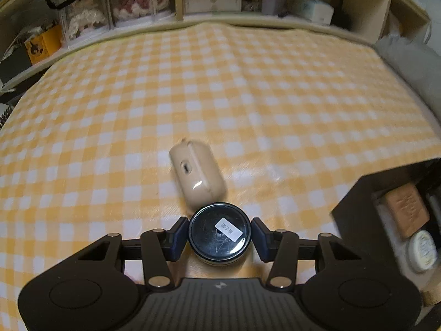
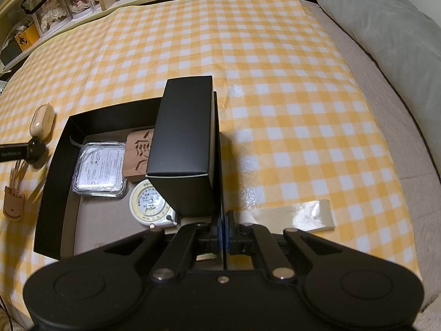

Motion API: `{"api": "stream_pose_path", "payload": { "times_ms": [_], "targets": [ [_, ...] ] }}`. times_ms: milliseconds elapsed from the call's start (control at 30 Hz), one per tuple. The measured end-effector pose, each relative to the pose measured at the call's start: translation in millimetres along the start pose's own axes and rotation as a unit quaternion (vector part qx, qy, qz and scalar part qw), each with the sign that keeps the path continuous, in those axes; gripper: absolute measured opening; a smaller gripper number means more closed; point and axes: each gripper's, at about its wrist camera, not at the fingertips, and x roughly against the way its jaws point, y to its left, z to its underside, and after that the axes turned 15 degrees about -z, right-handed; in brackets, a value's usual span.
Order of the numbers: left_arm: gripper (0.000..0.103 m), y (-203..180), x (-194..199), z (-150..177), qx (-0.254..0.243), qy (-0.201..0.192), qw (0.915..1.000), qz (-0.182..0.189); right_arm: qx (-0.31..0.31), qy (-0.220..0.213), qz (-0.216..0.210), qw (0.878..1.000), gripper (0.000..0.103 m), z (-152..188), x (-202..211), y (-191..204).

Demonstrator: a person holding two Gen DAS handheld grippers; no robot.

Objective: Organize rigid objects
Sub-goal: 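Carry the black jar with the left gripper over the tray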

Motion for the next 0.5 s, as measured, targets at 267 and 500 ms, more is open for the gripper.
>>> {"api": "stream_pose_path", "payload": {
  "times_ms": [267, 500],
  "targets": [
    [0.050, -28, 53, -15, -0.015, -0.047, 0.9967, 0.064, 0.000, 0.000, 0.000, 1.000, 0.003, 0, 0, 0],
    [0.050, -77, 100, -7, -0.089, -0.080, 0.9818, 0.147, 0.000, 0.000, 0.001, 1.000, 0.003, 0, 0, 0]
  ]
}}
